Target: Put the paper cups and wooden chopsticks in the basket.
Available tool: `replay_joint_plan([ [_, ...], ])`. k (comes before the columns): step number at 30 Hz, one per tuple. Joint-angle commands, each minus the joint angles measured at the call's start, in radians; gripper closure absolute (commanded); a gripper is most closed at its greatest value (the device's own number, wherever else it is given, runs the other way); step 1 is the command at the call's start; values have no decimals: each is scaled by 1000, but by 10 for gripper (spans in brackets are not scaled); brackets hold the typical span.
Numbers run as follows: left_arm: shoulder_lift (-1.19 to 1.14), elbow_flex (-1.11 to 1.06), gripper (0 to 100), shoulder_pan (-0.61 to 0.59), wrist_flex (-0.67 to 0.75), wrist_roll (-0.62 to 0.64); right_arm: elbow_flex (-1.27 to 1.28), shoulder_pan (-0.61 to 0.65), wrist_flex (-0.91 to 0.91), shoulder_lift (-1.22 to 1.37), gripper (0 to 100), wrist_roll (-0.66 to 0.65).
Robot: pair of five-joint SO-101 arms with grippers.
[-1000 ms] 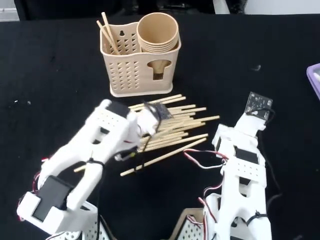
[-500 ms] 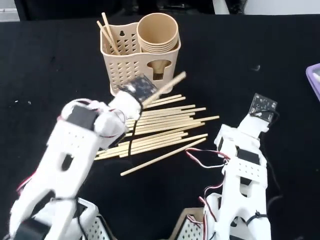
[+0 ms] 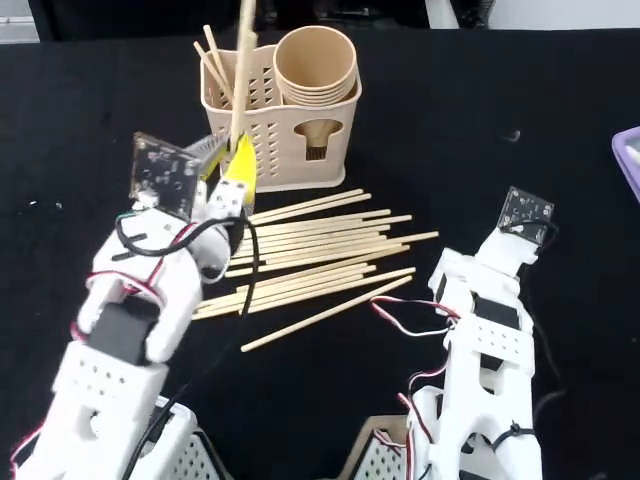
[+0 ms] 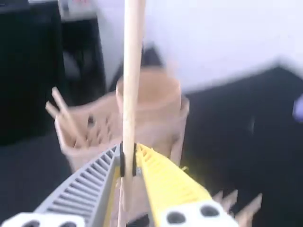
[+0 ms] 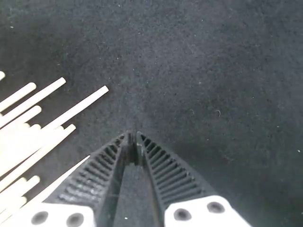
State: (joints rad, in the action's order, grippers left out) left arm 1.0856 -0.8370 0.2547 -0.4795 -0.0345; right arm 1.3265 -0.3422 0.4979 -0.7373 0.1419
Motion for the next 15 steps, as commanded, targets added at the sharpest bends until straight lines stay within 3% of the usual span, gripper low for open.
replay_joint_plan([
  [1,-5,-134,970,-13,580,94,-31,-9,-15,-28,984,9],
  [5,-75,-110,970,-13,710,98,-31,-8,-15,-28,984,9],
  [15,-422,214,970,-21,718,91,-31,-8,-15,-28,984,9],
])
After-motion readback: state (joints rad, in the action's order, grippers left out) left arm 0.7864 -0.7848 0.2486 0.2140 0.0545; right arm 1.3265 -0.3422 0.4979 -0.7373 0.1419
